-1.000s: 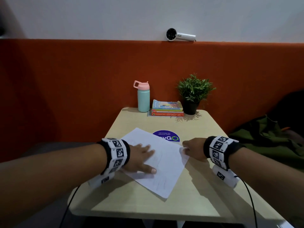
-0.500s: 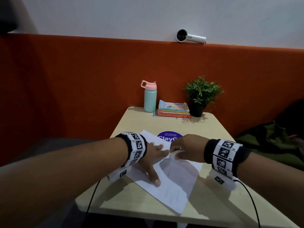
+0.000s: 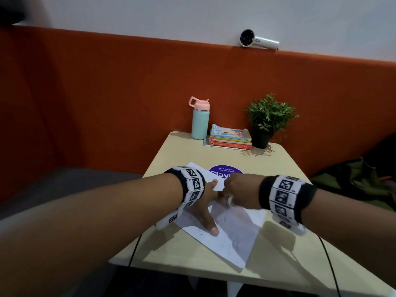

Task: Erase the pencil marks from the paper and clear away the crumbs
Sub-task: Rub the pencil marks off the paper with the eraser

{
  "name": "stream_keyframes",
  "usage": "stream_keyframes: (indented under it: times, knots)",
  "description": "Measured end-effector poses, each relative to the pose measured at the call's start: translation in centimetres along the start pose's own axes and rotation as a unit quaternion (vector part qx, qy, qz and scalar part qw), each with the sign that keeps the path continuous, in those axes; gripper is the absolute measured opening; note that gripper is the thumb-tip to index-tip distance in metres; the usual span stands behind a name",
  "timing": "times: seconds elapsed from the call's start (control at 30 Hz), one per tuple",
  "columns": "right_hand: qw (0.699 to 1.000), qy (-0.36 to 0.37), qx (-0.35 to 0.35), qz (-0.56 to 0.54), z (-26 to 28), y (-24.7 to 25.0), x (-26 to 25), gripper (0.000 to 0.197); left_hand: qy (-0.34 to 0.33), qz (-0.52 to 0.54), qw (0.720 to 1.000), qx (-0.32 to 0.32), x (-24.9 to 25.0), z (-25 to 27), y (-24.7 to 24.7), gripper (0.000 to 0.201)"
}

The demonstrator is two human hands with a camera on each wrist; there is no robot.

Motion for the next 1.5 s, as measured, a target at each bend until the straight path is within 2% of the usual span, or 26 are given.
stream_keyframes:
  times: [0.07,0.13,0.2,0.23,0.37,0.43,0.5,0.57,0.7,0.73,0.8,0.87,0.9,1.03,1.1,1.23,1.4,1.43,1.5]
  knots:
    - [1.0,-0.013,0.011,-0.009,-0.4,0.1,0.6,0.029,0.001,-0.003,1.0,-0.002,-0.1,0.1,0.0,0.11]
    - [0.999,0.019,0.0,-0.032,0.0,-0.2,-1.1,0.03,0.005,-0.017,1.0,0.002,0.1,0.2,0.0,0.103]
    - [0.995,0.073,-0.02,-0.059,0.8,-0.8,-3.2,0.033,0.006,-0.039,0.999,0.006,0.5,0.3,0.0,0.103]
    - [0.995,0.079,-0.024,-0.06,0.9,-0.8,-3.2,0.033,0.005,-0.038,0.999,0.007,0.7,0.4,0.0,0.104]
    - [0.999,-0.014,0.007,-0.047,-0.1,0.2,0.4,0.028,-0.003,-0.009,1.0,0.006,0.2,0.7,0.2,0.11]
    - [0.999,-0.003,0.01,-0.054,0.2,0.1,-0.3,0.028,-0.003,-0.014,1.0,0.005,0.3,0.6,0.1,0.105]
    - [0.997,0.052,-0.007,-0.061,1.1,-0.5,-2.7,0.033,0.003,-0.017,1.0,0.005,0.5,0.5,0.0,0.1]
    - [0.994,0.077,-0.017,-0.071,1.7,-0.8,-3.4,0.035,-0.003,-0.015,1.0,0.005,0.5,0.4,-0.1,0.104]
    - [0.998,-0.01,0.005,-0.062,0.6,0.2,0.4,0.027,-0.005,0.002,1.0,0.003,0.1,0.4,0.0,0.112]
    - [0.998,-0.013,0.01,-0.054,0.5,0.1,0.5,0.026,-0.005,0.001,1.0,0.003,0.1,0.4,-0.1,0.112]
    - [0.999,0.018,0.008,-0.04,0.9,-0.4,-1.2,0.027,-0.002,-0.007,1.0,0.005,0.2,0.2,-0.2,0.109]
    - [0.995,0.067,-0.005,-0.071,2.0,-1.1,-3.2,0.03,0.001,-0.019,1.0,0.008,0.4,0.0,-0.3,0.112]
    - [0.994,0.069,-0.01,-0.083,2.1,-1.1,-3.1,0.031,0.001,-0.016,1.0,0.009,0.3,-0.1,-0.4,0.114]
    - [0.998,-0.019,0.017,-0.061,1.1,-0.4,1.1,0.034,-0.003,0.01,1.0,0.002,0.1,-0.2,-0.4,0.118]
    - [0.998,-0.016,0.026,-0.052,0.9,-0.6,0.6,0.033,-0.003,0.004,1.0,0.002,0.0,-0.3,-0.4,0.116]
    - [0.997,0.047,0.011,-0.055,2.1,-1.4,-3.3,0.031,-0.002,-0.015,1.0,0.008,0.2,-0.2,-0.3,0.117]
    - [0.999,-0.036,0.028,-0.008,1.1,-1.0,2.2,0.033,0.008,0.002,1.0,0.007,-0.2,-0.4,-0.7,0.124]
    - [0.999,-0.037,0.024,-0.004,1.1,-0.9,1.7,0.033,0.007,0.002,1.0,0.006,-0.2,-0.4,-0.7,0.124]
    - [1.0,0.006,0.019,-0.007,1.3,-0.9,-1.2,0.033,0.002,-0.004,1.0,0.008,0.0,-0.5,-0.6,0.12]
Point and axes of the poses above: each hand's wrist, its own z-axis away from the middle knuckle, its own y-axis out of the back of the hand, x = y × z, the point moved 2 cm from there along -z, towards the middle knuckle
